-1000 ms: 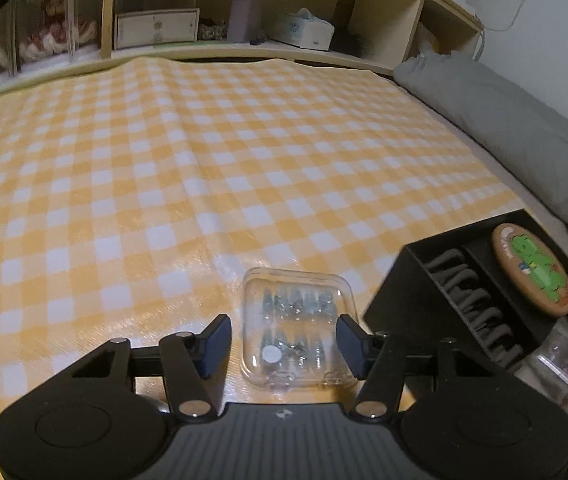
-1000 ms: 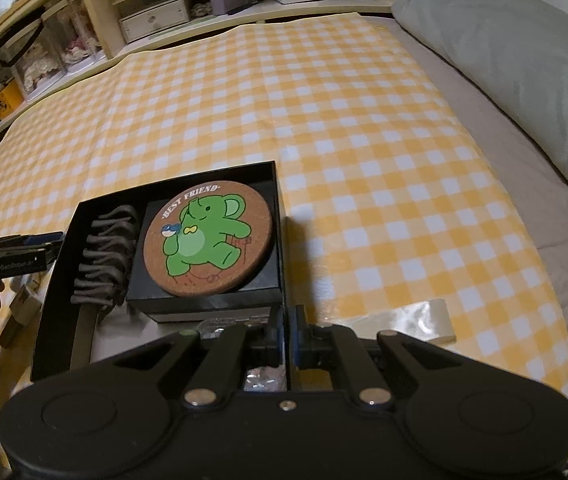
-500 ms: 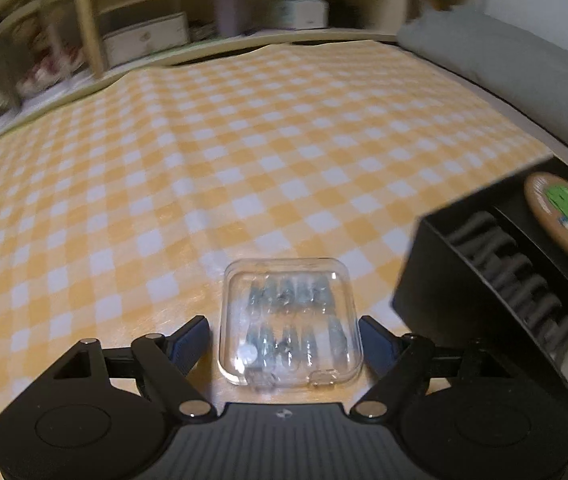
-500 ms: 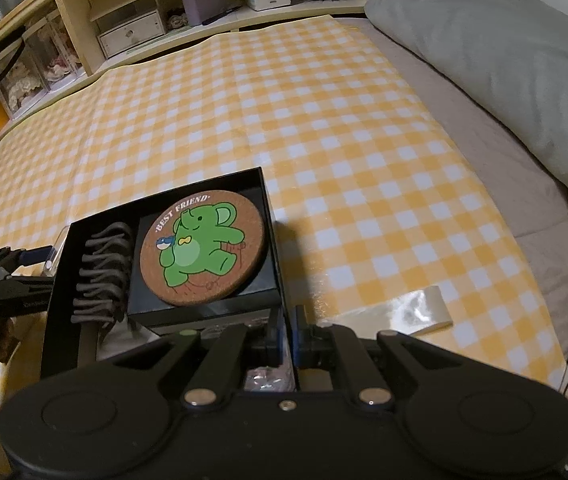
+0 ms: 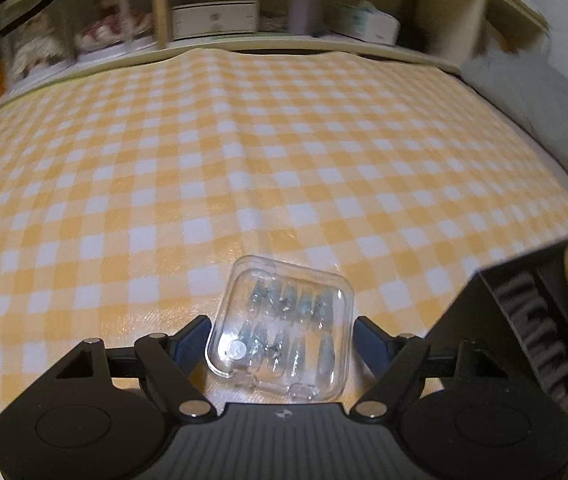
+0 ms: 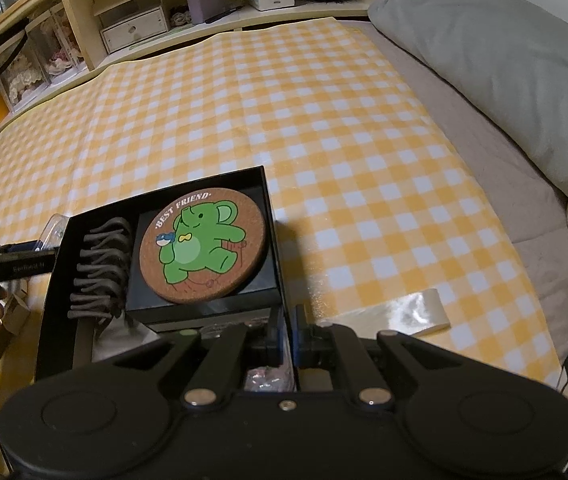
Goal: Organize rigid objects
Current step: 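Grasp the clear box of silver items with the left gripper and lift, then lower the silver-item box into the tray beside the black box and release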
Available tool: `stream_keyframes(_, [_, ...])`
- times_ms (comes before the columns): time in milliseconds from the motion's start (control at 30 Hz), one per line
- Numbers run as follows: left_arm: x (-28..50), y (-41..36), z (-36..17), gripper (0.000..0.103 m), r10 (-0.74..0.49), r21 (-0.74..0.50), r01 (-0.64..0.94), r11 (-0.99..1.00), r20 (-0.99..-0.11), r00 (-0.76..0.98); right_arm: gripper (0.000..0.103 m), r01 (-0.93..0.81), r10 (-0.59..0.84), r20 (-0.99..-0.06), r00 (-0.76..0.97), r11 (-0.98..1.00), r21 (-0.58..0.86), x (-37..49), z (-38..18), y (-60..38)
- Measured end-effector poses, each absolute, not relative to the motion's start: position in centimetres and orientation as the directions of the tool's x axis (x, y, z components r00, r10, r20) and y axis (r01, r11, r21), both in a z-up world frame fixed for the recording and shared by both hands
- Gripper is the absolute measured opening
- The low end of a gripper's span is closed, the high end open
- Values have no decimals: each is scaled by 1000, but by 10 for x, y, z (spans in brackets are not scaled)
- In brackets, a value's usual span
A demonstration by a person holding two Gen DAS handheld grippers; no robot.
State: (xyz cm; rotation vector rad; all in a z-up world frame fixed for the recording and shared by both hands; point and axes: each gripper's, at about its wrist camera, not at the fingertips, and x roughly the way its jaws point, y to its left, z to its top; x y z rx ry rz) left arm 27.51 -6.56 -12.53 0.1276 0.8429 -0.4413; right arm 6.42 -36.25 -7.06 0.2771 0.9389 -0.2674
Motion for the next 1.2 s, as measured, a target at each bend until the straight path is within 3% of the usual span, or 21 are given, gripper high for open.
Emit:
stream_keyframes(567, [247, -54, -91, 75, -321, -120, 338, 933, -701, 637, 4, 320, -78, -821, 566, 938, 131, 64, -72, -359])
stream_keyframes(800, [205, -57, -45, 75, -396, -191, 363, 912, -642, 657, 4, 321, -73, -819, 570, 937, 140, 64, -72, -361])
stream_keyframes(1200, [126, -94, -31, 75, -560, -359, 444, 821, -655, 506, 4, 300, -28, -818, 575, 937, 179, 61, -73, -361])
